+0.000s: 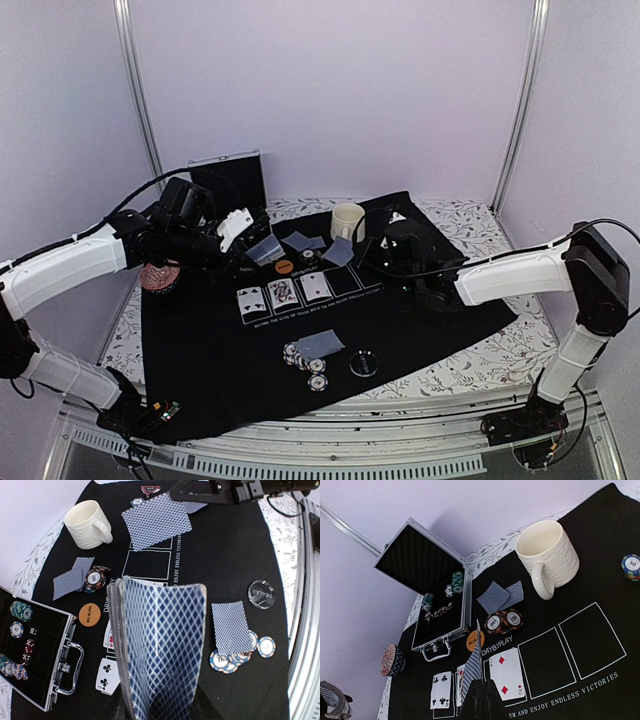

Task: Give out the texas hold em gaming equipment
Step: Place the poker card on the poker table mat.

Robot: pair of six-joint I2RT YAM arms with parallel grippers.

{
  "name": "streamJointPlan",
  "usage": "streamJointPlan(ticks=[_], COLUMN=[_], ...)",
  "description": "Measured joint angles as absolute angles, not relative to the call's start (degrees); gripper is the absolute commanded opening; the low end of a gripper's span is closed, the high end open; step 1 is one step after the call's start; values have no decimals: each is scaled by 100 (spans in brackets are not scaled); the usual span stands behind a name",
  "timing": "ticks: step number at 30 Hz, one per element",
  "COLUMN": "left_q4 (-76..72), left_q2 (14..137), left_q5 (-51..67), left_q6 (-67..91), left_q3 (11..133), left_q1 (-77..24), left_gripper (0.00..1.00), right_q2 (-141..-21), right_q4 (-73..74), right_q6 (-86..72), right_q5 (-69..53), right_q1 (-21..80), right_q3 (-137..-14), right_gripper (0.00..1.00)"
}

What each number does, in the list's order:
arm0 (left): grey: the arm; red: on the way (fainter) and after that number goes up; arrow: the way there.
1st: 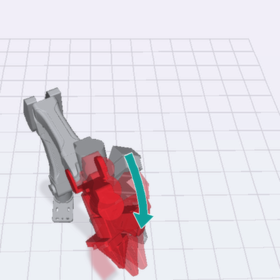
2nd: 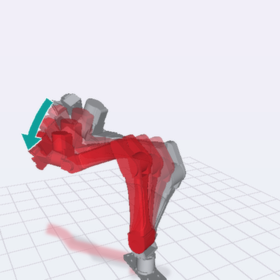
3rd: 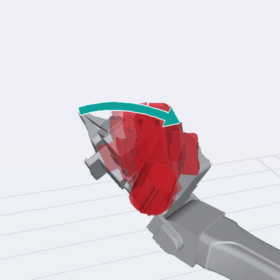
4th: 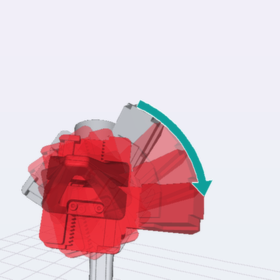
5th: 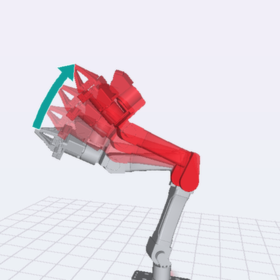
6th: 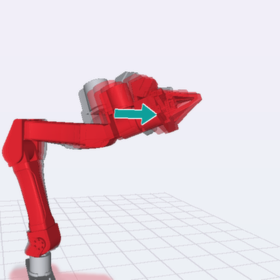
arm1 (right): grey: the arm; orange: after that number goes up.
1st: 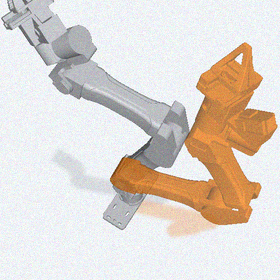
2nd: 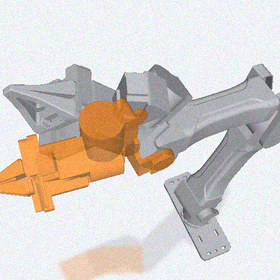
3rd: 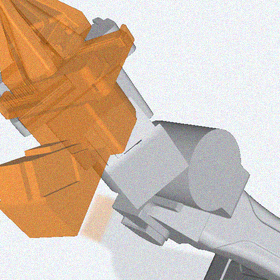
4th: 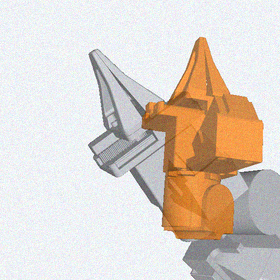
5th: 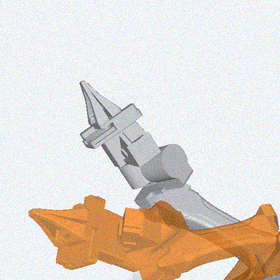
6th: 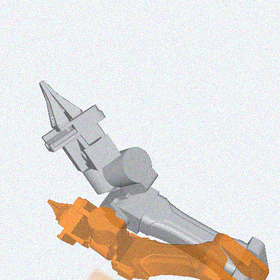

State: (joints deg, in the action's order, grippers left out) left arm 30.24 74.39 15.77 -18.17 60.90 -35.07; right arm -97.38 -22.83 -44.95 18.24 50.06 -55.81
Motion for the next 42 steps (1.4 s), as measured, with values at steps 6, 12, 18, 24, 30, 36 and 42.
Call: streamJointPlan(ticks=[6,12,18,24,30,36,42], left_q4=[2768,2482,2447,2425,2307,2167,2023], left_q2=[6945,6134,6156,5933,5365,5393,5441], left_q5=[1382,1496,1369,1199,788,119,-237], left_q6=[-1949,-2357,-2685,-3028,-3437,-3623,-3642], left_q3=[5780,5336,5312,5078,4713,4600,4589], left_q1=[-3533,-3754,-3962,-4265,-4775,-4904,-4904], left_gripper=[26,27,27,27,26,27,28], right_q2=[-10132,-10259,-10464,-10499,-10556,-10669,-10702], right_q4=[-2502,-2606,-2742,-2812,-3015,-3124,-3194], right_q6=[-5382,-5924,-5981,-5977,-6001,-6016,-6034], right_q5=[2220,2287,2340,2340,2335,2335,2333], right_q1=[5061,5061,5061,5061,5061,5059,5048], right_q3=[-5380,-5122,-5116,-5094,-5019,-5019,-5019], right_gripper=[1,1,1,1,1,2,1])
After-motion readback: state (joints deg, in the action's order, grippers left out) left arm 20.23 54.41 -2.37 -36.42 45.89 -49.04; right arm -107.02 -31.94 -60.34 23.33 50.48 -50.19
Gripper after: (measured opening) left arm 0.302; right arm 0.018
